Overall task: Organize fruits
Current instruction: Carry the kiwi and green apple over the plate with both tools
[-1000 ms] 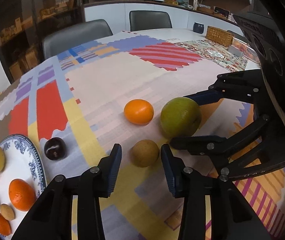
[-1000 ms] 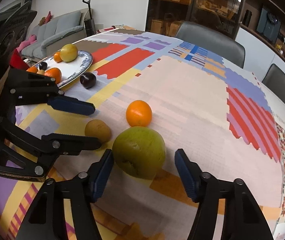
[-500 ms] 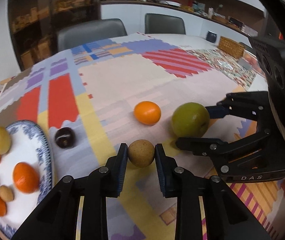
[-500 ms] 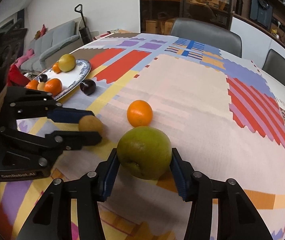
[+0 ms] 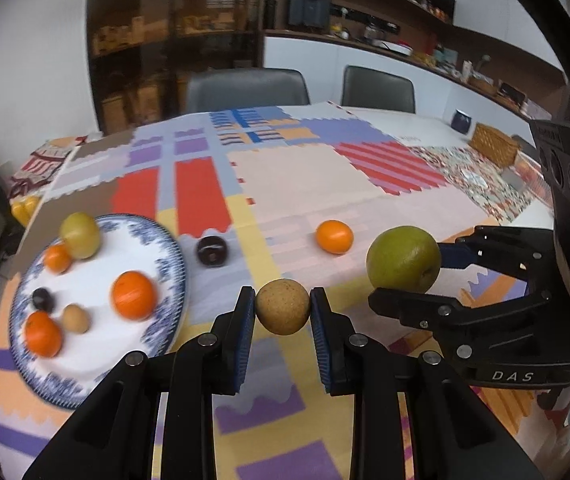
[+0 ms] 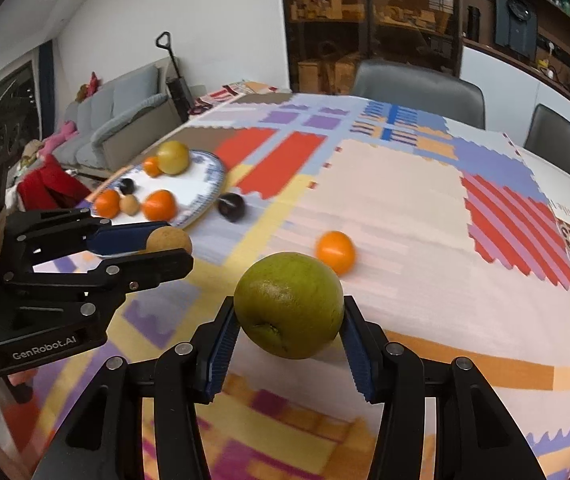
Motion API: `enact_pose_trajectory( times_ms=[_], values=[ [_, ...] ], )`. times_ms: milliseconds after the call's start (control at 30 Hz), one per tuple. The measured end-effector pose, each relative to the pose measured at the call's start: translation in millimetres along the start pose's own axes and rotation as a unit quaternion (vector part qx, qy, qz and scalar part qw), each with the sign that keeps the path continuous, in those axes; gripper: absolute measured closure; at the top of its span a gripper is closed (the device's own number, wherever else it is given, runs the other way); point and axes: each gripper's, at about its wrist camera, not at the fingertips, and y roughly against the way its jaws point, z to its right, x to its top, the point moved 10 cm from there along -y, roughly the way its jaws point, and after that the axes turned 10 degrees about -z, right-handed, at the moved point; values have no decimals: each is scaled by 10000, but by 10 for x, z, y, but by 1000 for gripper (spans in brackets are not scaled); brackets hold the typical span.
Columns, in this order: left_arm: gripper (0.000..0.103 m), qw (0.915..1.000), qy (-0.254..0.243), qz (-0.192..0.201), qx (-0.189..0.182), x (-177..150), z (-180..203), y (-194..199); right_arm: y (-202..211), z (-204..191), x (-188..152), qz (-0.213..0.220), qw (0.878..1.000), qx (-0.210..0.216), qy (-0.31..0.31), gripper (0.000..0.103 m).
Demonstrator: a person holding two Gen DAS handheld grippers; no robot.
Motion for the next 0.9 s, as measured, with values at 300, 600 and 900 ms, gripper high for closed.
enact_pose_trajectory(
  times_ms=[300,600,900],
  values=[
    [75,9984,376,281,330,-97,-380,392,106,-447,179,189,9994,228,187,52],
    [75,9950,584,424,689,-72,-905,617,90,-841,560,382,9979,426,316,52],
    [75,9931,723,336,861,15,-1407,532,-155,-1126,937,339,9966,526,532,52]
  ],
)
